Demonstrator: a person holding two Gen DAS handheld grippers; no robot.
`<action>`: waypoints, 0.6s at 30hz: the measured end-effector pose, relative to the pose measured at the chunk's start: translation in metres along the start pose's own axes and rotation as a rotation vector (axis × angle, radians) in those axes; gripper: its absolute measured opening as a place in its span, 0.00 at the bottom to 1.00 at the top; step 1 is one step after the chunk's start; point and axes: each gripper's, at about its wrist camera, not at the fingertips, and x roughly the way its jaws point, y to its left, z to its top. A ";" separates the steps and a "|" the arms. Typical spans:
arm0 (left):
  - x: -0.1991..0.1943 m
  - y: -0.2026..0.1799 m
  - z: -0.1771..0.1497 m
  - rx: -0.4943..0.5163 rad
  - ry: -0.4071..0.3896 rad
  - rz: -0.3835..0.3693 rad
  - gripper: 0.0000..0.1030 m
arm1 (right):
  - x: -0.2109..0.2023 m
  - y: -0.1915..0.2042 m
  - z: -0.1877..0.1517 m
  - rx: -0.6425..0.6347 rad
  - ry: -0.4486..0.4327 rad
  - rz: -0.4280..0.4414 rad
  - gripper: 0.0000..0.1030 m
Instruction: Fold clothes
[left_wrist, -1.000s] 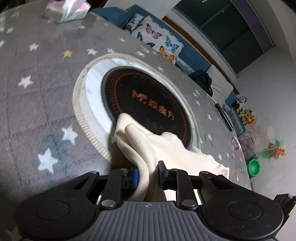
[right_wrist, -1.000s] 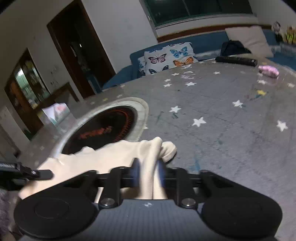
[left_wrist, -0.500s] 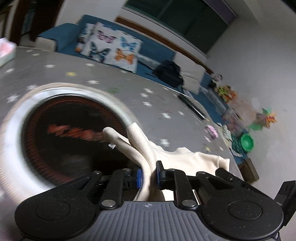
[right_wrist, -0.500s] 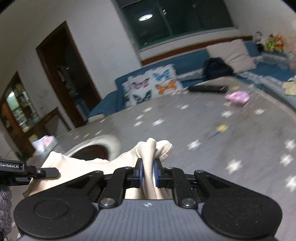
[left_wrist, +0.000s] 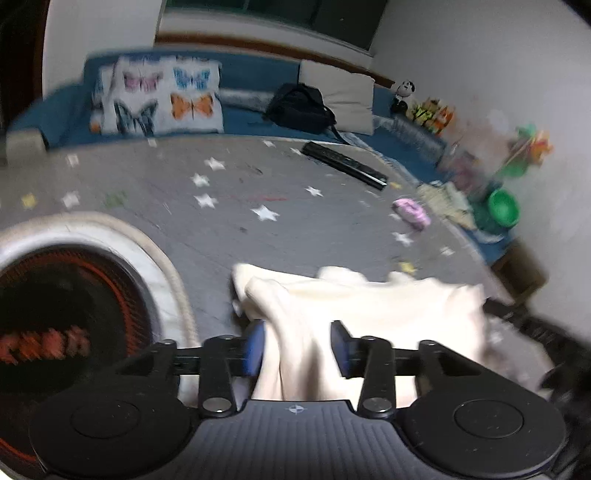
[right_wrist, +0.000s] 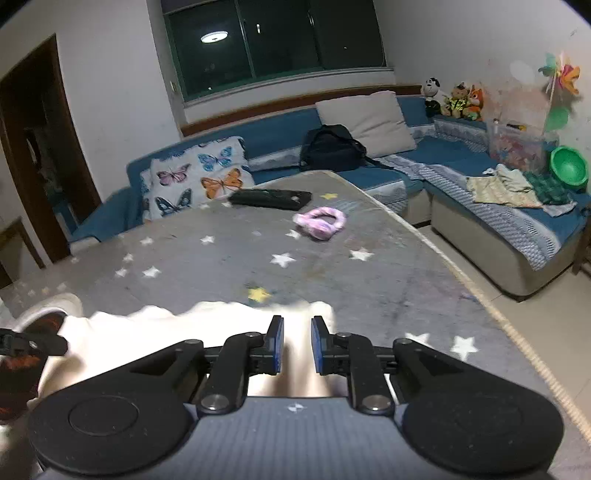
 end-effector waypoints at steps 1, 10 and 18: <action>0.000 -0.001 0.000 0.020 -0.010 0.013 0.43 | 0.001 0.000 0.000 -0.003 -0.003 0.005 0.15; 0.029 -0.014 0.017 0.089 -0.025 0.004 0.32 | 0.031 0.034 0.007 -0.072 0.035 0.129 0.29; 0.072 -0.021 0.020 0.138 0.023 -0.002 0.31 | 0.064 0.048 0.005 -0.117 0.072 0.087 0.33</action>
